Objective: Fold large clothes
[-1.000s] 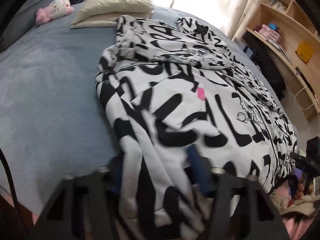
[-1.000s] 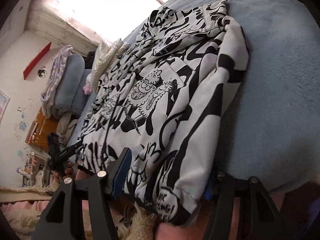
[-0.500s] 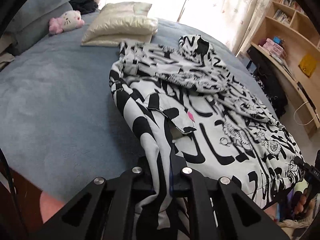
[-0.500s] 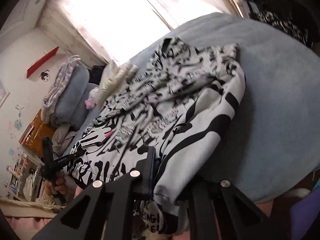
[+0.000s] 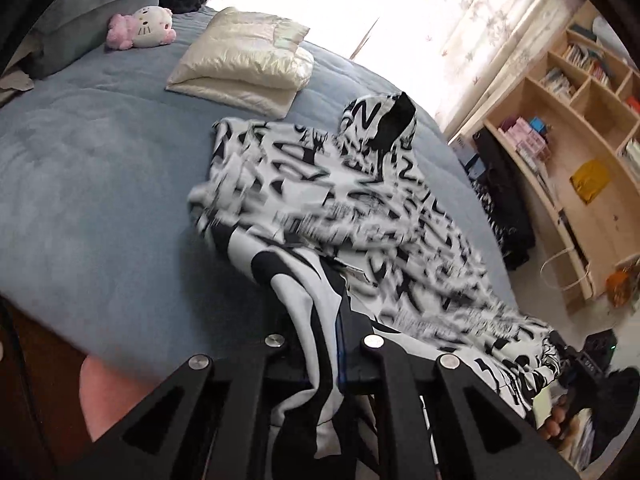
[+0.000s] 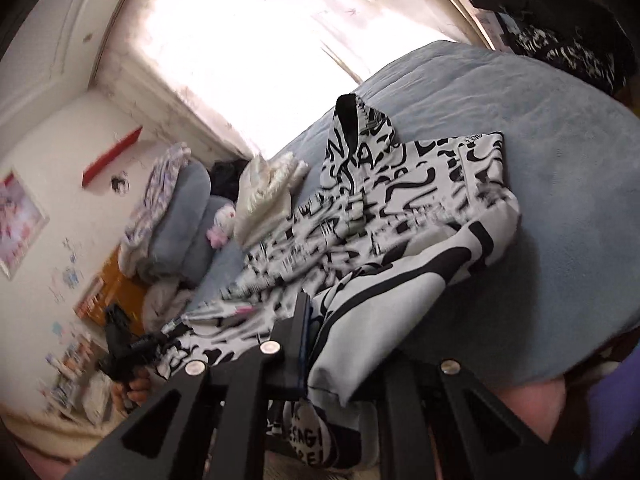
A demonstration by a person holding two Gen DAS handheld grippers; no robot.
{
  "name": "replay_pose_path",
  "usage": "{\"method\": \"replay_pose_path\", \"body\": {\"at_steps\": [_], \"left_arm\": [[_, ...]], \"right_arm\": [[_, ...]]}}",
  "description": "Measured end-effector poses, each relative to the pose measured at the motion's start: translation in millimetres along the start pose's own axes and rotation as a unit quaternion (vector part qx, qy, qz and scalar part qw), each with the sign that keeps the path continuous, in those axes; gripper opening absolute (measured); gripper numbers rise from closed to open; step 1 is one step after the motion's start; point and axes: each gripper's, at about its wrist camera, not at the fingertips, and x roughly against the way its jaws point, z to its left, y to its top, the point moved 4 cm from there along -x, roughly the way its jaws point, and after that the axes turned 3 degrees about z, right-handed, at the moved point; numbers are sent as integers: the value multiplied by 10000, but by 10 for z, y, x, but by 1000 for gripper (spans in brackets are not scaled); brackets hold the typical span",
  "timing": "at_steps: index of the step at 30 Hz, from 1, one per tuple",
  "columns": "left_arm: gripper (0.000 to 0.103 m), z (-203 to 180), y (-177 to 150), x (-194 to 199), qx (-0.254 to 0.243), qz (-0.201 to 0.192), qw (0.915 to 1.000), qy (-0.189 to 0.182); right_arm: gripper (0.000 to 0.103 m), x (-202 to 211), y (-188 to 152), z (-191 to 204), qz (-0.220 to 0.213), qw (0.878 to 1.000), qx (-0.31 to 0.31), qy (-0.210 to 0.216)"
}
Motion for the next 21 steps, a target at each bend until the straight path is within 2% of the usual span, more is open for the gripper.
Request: {"method": "replay_pose_path", "body": {"at_steps": [3,6,10,11,14,16,17,18,21], "left_arm": [[6,-69,328,-147,76,-78,9999,-59],[7,-125,795,-442,224,-84,9997,-106],[10,-215,1337,-949,311,7,9995,78],[10,-213,1465,-1085,404,74,9991,112],[24,-148,1842,-1495,777,138,9968,96],[43,-71,2044,-1699,1073,125,9941,24],[47,-28,2166,-1808,1237,80,9923,-12],[53,-3,2243,-1870,1307,6,9914,-67],[59,52,2507,-2035,1450,-221,9891,-129]], "right_arm": [[11,-145,336,-33,-86,9993,-342,158],[11,-312,696,-88,-185,9981,-550,218],[12,-695,1220,-222,-177,9956,-913,123],[15,-802,1331,-271,-158,9947,-1017,79],[18,-1217,1760,-493,-114,9904,-1368,-141],[35,-1470,1967,-653,-77,9866,-1616,-209],[55,-1643,2086,-764,-18,9832,-1811,-210],[70,-1744,2139,-848,8,9799,-1984,-187],[74,-2097,2282,-1097,33,9697,-2441,-78]]}}
